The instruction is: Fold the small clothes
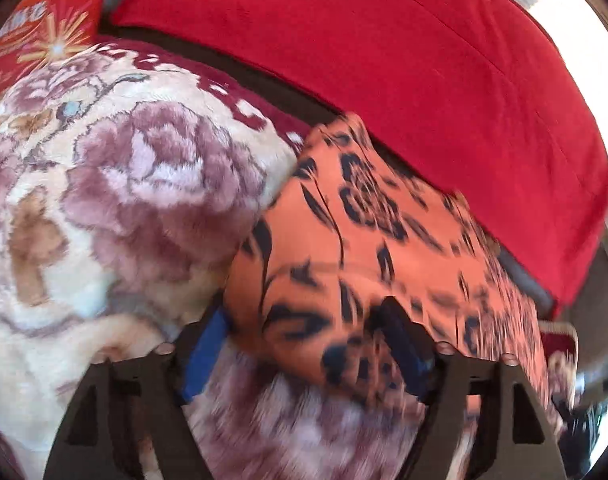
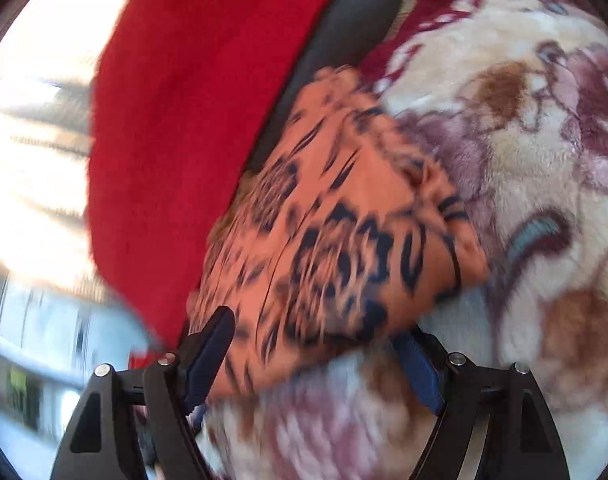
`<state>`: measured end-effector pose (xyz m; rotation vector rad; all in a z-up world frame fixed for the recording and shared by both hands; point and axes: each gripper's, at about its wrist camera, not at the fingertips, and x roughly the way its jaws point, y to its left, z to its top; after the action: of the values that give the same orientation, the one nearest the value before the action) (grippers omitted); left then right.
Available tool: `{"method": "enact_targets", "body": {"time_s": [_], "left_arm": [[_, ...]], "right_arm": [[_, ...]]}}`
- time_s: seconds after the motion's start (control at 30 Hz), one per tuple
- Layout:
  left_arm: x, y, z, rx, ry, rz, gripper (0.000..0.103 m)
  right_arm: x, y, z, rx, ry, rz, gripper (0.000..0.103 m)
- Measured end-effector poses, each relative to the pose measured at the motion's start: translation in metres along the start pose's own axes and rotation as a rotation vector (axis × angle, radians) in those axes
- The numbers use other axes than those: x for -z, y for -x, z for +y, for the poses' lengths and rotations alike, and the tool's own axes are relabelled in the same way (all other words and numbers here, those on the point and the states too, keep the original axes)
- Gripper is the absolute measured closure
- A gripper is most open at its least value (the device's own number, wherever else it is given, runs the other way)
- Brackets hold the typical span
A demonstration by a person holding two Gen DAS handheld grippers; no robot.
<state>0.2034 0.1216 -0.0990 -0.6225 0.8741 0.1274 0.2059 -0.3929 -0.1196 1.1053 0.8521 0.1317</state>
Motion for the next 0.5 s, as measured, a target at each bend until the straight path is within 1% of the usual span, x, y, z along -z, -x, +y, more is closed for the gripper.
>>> {"method": "enact_targets", "body": {"time_s": [0.03, 0.07, 0.1, 0.13, 0.17, 0.2, 0.23, 0.27, 0.33, 0.4, 0.43, 0.5], "left_arm": [[-0.003, -0.002, -0.001, -0.017, 0.023, -0.011, 0.023], [-0.010, -0.005, -0.002, -0.038, 0.049, 0.001, 0.033], [-0.014, -0.009, -0.004, -0.054, 0.051, 0.018, 0.091], [-0.020, -0.016, -0.007, -0.045, 0.033, 0.071, 0.092], [-0.027, -0.019, -0.010, -0.055, 0.033, 0.082, 0.092], [-0.032, -0.013, -0.015, -0.072, 0.019, 0.070, 0.092], [-0.037, -0.004, -0.020, -0.081, 0.011, 0.048, 0.092], [-0.043, 0.013, -0.027, -0.065, 0.010, 0.018, 0.092], [-0.048, 0.049, -0.040, -0.025, -0.018, -0.044, 0.092], [-0.044, 0.090, -0.053, 0.002, -0.050, -0.106, 0.092], [-0.038, 0.110, -0.055, 0.013, -0.056, -0.129, 0.092], [-0.011, 0.151, -0.048, 0.033, -0.049, -0.147, 0.092]], "right_arm": [[-0.003, -0.002, 0.001, -0.002, -0.028, -0.021, 0.023], [-0.007, -0.005, 0.001, 0.003, -0.046, -0.034, 0.037], [-0.011, -0.014, 0.001, 0.026, -0.062, -0.024, 0.087], [-0.017, -0.026, 0.002, 0.053, -0.054, 0.012, 0.094], [-0.020, -0.031, 0.005, 0.079, -0.040, 0.017, 0.094], [-0.023, -0.033, 0.014, 0.108, -0.004, 0.024, 0.094], [-0.026, -0.026, 0.027, 0.111, 0.039, 0.017, 0.095], [-0.025, -0.016, 0.040, 0.099, 0.077, 0.002, 0.095], [-0.026, 0.016, 0.077, 0.051, 0.163, -0.041, 0.096], [-0.023, 0.049, 0.100, 0.017, 0.219, -0.069, 0.096], [-0.016, 0.065, 0.106, 0.004, 0.240, -0.080, 0.096], [0.004, 0.107, 0.106, -0.029, 0.263, -0.088, 0.096]]}}
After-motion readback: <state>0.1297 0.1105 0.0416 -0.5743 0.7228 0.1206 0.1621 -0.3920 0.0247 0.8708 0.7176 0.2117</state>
